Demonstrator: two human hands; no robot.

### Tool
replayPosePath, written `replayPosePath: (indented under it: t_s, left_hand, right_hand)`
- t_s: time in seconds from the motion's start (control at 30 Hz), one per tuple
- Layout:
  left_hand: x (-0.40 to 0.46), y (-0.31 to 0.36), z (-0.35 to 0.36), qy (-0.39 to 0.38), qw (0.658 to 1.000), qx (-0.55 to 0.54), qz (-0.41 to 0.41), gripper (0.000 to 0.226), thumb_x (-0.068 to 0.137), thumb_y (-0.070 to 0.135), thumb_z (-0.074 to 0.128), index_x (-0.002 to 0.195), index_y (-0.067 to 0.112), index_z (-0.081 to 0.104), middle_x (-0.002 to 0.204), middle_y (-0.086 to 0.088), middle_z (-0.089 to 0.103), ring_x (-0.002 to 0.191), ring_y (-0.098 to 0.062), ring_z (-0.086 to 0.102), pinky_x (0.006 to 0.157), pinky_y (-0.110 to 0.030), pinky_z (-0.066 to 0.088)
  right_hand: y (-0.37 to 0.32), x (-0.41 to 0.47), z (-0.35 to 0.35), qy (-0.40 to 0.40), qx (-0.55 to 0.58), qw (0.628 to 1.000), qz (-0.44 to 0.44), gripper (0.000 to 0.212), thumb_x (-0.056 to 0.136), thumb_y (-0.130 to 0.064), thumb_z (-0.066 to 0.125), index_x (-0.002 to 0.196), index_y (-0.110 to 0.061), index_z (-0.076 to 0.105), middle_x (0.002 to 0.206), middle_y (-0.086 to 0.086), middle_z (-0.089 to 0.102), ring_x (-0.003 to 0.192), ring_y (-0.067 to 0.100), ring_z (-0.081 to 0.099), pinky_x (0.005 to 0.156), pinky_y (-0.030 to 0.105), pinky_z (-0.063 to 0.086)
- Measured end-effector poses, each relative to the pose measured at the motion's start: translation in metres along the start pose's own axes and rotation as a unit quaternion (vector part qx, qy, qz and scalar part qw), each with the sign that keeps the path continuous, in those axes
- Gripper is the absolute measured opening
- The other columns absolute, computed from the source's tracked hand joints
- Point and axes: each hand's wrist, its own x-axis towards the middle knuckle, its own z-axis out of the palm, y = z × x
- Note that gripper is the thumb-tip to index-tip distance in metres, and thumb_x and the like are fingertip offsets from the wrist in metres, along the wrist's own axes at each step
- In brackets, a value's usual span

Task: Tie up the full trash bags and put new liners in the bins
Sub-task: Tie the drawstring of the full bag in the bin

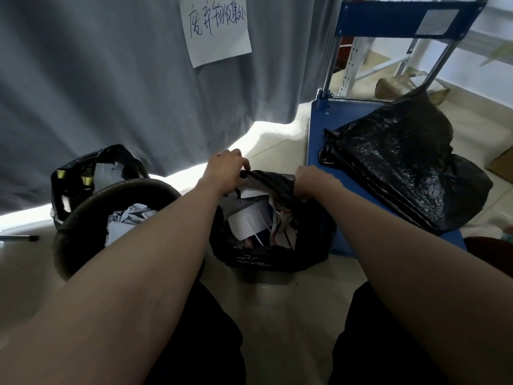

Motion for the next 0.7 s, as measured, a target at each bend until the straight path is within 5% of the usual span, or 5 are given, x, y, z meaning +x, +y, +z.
replayPosePath:
  t_s: [0.2,0.3,0.43,0.7]
  left_hand:
    - [0.004,0.021,-0.007,0.058,0.992,0.109,0.024,0.016,0.086,0.01,0.053,0.099,0.015,0.061,0.102,-0.003,0.065,0.097,-0.025,0.058,0.087,-0.034,0.038]
    - [0.003,0.02,-0.009,0.062,0.99,0.124,-0.005,0.027,0.085,0.007,0.056,0.111,0.012,0.049,0.103,-0.007,0.066,0.096,-0.028,0.06,0.088,-0.035,0.037]
    - [0.0,0.02,-0.01,0.042,0.987,0.145,-0.05,0.051,0.079,0.001,0.061,0.126,0.01,0.044,0.121,-0.011,0.058,0.112,-0.031,0.056,0.098,-0.038,0.036]
    - [-0.014,-0.004,-0.018,-0.019,0.987,0.089,-0.13,0.032,0.083,0.009,0.059,0.114,0.009,0.059,0.116,-0.013,0.063,0.11,-0.033,0.059,0.094,-0.04,0.042]
  right_hand:
    - [0.006,-0.015,-0.009,0.005,0.007,1.0,0.016,0.021,0.087,-0.008,0.049,0.107,-0.009,0.051,0.102,0.009,0.05,0.097,0.032,0.055,0.079,0.038,0.039]
    - [0.013,-0.019,-0.009,0.023,0.01,0.999,0.027,0.025,0.09,-0.01,0.048,0.115,-0.006,0.052,0.118,0.014,0.054,0.107,0.033,0.055,0.08,0.038,0.038]
    - [0.015,-0.022,-0.013,0.067,0.026,0.997,0.039,0.025,0.09,-0.008,0.044,0.113,-0.004,0.053,0.121,0.015,0.053,0.11,0.034,0.054,0.082,0.038,0.039]
    - [0.025,-0.034,-0.018,0.098,0.059,0.991,0.07,0.022,0.089,-0.005,0.05,0.111,-0.002,0.055,0.118,0.016,0.055,0.106,0.034,0.056,0.077,0.037,0.042]
